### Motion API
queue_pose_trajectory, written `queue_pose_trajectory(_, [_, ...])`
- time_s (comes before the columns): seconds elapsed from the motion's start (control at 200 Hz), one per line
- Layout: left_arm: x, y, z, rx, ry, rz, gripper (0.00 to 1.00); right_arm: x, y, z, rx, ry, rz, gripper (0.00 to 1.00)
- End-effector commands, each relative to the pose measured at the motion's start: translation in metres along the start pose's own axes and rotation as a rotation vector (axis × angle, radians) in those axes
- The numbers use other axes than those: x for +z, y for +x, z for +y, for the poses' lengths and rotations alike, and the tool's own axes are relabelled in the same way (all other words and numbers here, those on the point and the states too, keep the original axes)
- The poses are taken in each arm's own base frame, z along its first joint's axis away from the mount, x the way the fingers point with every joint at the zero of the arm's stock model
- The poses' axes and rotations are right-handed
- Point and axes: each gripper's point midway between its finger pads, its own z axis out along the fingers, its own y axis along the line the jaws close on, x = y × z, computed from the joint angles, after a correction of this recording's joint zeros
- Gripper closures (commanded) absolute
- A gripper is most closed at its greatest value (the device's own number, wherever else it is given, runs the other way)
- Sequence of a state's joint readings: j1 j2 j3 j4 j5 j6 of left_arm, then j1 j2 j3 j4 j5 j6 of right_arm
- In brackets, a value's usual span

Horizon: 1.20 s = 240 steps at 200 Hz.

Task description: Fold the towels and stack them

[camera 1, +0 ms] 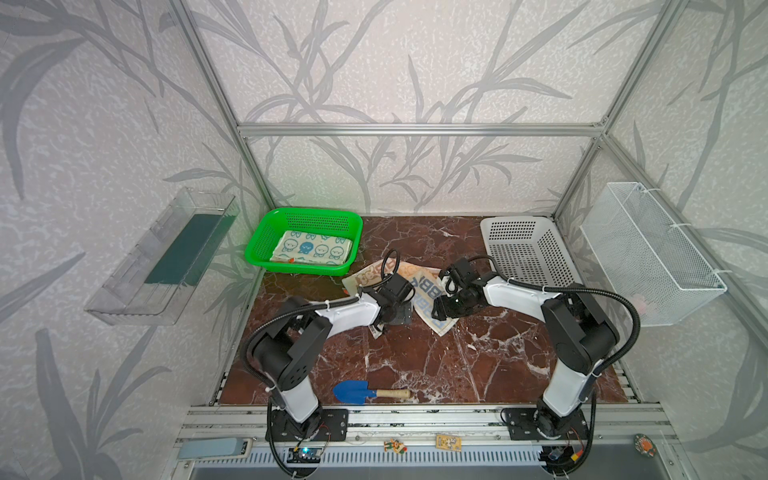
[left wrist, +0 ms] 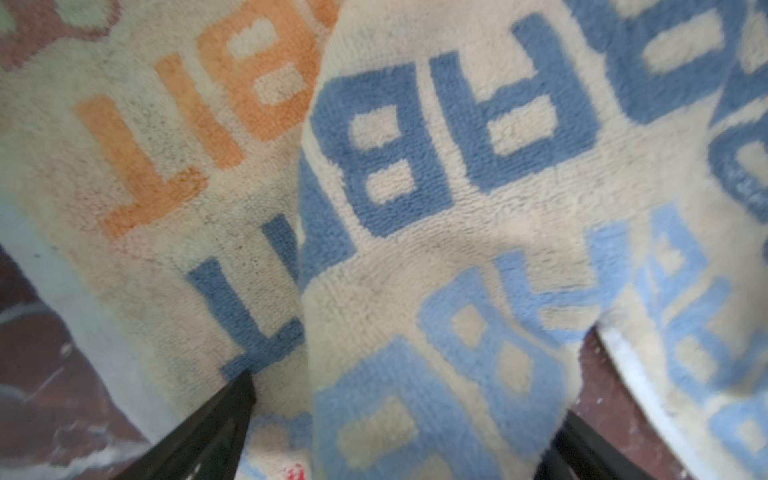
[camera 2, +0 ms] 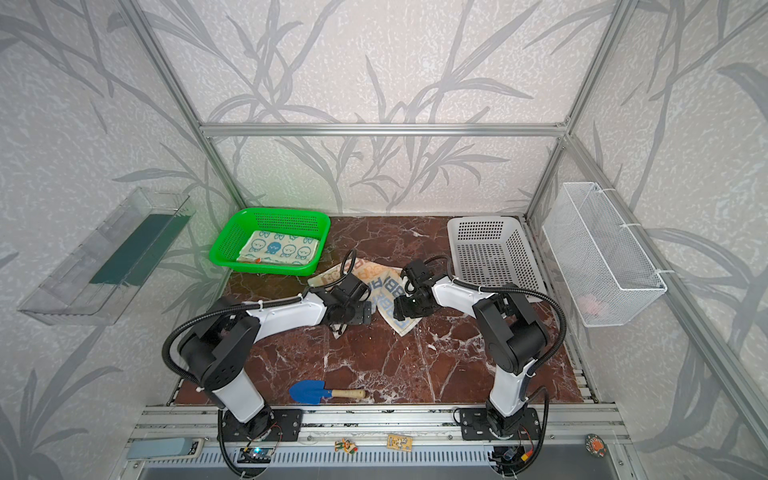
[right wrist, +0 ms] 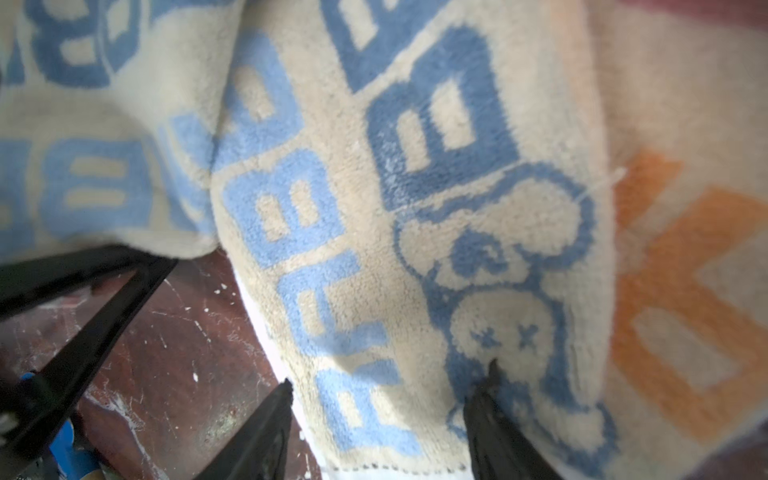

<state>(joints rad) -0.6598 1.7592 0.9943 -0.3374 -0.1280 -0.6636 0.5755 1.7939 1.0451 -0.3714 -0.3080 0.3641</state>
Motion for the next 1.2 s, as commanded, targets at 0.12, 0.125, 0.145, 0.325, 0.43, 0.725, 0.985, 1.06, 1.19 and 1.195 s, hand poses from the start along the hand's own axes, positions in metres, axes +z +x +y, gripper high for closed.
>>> queue_pose_trajectory(0.12, [0.033,-0.027,-0.012,0.001,-0.018,0.079,0.01,0.016,0.066,-0.003,0.058,0.011,0.131,0.35])
queue_pose_trajectory(0.125, [0.034,-0.028,-0.012,0.003,-0.02,0.08,0.01,0.016,0.067,-0.003,0.059,0.01,0.13,0.35])
queue_pose_trajectory(0.145, [0.036,-0.033,-0.014,0.005,-0.024,0.078,0.01,0.017,0.069,-0.002,0.062,0.003,0.13,0.35])
queue_pose_trajectory(0.325, [0.042,-0.084,-0.028,0.002,-0.01,0.04,0.01,0.016,0.066,0.015,0.061,-0.085,0.12,0.35])
queue_pose_trajectory(0.43, [0.027,-0.105,-0.036,0.018,0.019,0.003,0.01,-0.008,0.047,0.028,0.004,-0.098,0.063,0.3])
queue_pose_trajectory(0.725, [-0.031,-0.111,-0.037,0.026,0.124,-0.099,0.01,-0.07,0.018,0.001,-0.038,0.043,-0.062,0.12])
queue_pose_trajectory(0.985, [-0.074,-0.096,-0.036,-0.038,0.273,-0.18,0.01,-0.036,0.027,-0.007,-0.008,-0.005,0.012,0.08])
queue_pose_trajectory(1.06, [-0.081,-0.088,-0.031,-0.055,0.289,-0.191,0.01,-0.024,0.03,-0.003,0.011,-0.031,0.033,0.08])
queue_pose_trajectory(1.19, [-0.089,-0.072,-0.015,-0.064,0.27,-0.186,0.01,0.001,0.034,0.009,0.024,-0.044,0.076,0.08])
queue_pose_trajectory(1.195, [-0.089,-0.071,-0.014,-0.066,0.268,-0.186,0.01,0.001,0.034,0.01,0.025,-0.046,0.076,0.08])
